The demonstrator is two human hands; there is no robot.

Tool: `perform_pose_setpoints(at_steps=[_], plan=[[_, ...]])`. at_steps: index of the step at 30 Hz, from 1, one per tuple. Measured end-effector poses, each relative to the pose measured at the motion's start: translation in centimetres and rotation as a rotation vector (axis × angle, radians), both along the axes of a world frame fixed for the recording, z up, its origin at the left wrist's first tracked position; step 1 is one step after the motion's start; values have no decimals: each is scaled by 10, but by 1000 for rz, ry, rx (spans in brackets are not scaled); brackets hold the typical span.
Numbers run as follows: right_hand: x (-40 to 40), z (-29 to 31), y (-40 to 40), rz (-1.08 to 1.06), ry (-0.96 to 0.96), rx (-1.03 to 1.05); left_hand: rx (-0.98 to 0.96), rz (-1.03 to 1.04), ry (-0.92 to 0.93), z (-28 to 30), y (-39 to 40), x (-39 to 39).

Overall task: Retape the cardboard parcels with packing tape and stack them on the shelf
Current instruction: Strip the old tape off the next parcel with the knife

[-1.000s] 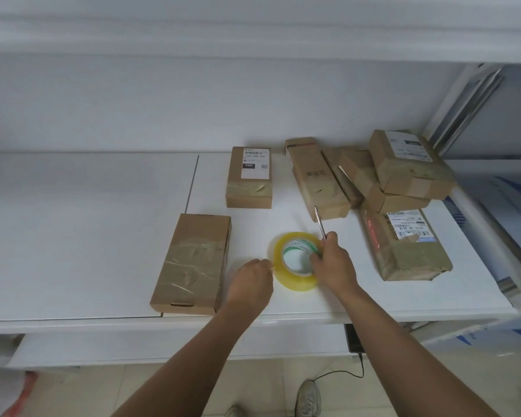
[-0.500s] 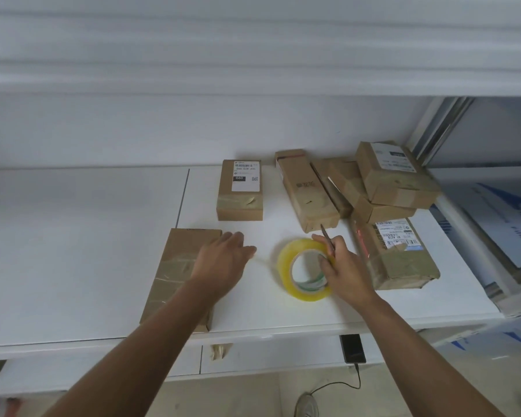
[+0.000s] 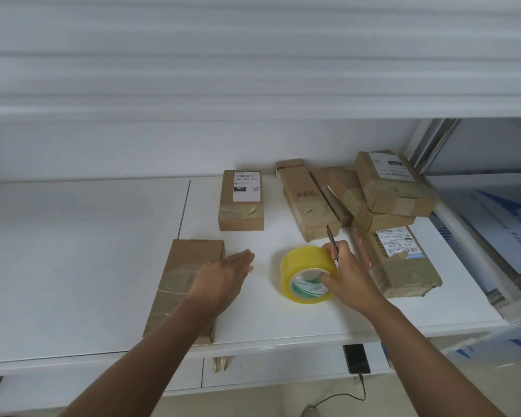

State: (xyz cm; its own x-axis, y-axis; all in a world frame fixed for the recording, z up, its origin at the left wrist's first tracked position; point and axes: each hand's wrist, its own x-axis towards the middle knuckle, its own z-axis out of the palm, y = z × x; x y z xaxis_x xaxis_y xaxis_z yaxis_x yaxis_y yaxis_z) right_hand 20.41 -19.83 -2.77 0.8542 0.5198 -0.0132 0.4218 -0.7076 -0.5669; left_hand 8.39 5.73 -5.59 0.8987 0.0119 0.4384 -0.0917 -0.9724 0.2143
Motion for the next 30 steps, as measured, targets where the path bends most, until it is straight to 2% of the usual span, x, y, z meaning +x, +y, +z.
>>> perform_pose_setpoints(at_steps=[4, 6, 8, 10, 13, 17, 20, 24, 30], plan=[[-4, 0, -1, 10, 25, -18, 42, 70, 21, -1, -5, -6], [-6, 1, -1, 13, 38, -30, 123, 90, 57, -1, -5, -7], [-10, 4, 0, 16, 55, -35, 197, 88, 63, 0, -5, -6], [-16, 8, 4, 45, 27, -17, 189, 53, 35, 0, -4, -4], [-27, 12, 15, 102, -21, 39, 143, 22, 0, -3, -5, -2], [-32, 14, 28, 91, 31, 30, 85, 0, -69, -6, -5, -1], [-31, 14, 29, 29, 20, 161, 35, 8, -35, -3, -4, 1], [-26, 15, 39, -98, -15, 366, -68, 52, 38, -4, -3, 0], [-20, 22, 56, -155, -11, 446, -360, 96, 300, 11, -14, -7]])
